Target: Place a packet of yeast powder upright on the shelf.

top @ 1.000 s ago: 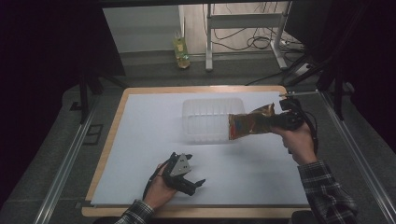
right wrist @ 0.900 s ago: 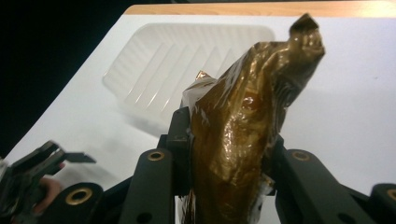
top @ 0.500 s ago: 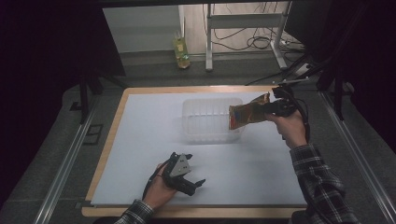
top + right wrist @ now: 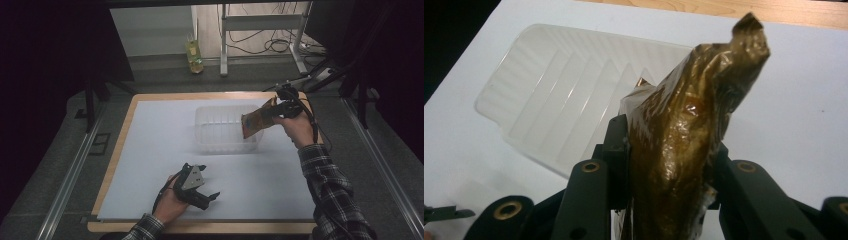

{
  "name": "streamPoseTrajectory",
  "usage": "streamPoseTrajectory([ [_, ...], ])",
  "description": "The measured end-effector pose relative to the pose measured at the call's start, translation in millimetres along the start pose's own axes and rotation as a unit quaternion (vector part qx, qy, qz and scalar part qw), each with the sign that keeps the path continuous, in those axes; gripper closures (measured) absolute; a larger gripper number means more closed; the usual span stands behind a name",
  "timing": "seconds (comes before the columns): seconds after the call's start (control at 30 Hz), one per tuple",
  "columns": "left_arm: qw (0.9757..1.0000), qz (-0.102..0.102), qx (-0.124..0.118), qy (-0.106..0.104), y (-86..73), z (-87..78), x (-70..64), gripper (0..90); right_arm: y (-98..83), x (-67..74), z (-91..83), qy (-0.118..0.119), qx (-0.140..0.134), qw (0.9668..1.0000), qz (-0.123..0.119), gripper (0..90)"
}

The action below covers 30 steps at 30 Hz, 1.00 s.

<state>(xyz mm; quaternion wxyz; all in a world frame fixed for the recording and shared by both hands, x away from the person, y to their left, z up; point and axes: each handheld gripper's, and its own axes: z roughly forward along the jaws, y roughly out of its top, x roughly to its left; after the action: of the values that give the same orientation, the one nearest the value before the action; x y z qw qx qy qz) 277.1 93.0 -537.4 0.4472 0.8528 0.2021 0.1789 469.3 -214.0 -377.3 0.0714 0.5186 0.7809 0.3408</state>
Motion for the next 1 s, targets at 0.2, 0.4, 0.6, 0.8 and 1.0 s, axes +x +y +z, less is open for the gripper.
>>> streamPoseTrajectory([
  [0.2, 1.0000, 0.001, 0.001, 0.000, 0.0, 0.3, -0.1, 2.9, 4.8, 1.3, 11.2, -0.002, -0.007, 1.0000, 0.002, 66.7],
  [0.4, 1.0000, 0.002, 0.001, -0.001, 0.1, 0.5, -0.2, 2.9, 8.2, 1.4, 18.5, 0.003, -0.023, 0.9997, 0.012, 66.6],
  [0.6, 1.0000, 0.002, 0.003, -0.001, 0.1, 0.8, -0.7, 3.0, 10.2, 2.4, 28.9, 0.006, -0.034, 0.9992, 0.019, 66.6],
  [0.8, 1.0000, 0.002, 0.001, -0.002, 0.2, 0.8, -1.0, 3.0, 10.5, 3.2, 43.7, 0.009, -0.038, 0.9989, 0.025, 66.5],
  [1.0, 1.0000, -0.001, -0.001, -0.003, 0.0, 1.0, -0.9, 3.0, 8.8, 2.6, 55.9, 0.011, -0.034, 0.9989, 0.029, 66.4],
])
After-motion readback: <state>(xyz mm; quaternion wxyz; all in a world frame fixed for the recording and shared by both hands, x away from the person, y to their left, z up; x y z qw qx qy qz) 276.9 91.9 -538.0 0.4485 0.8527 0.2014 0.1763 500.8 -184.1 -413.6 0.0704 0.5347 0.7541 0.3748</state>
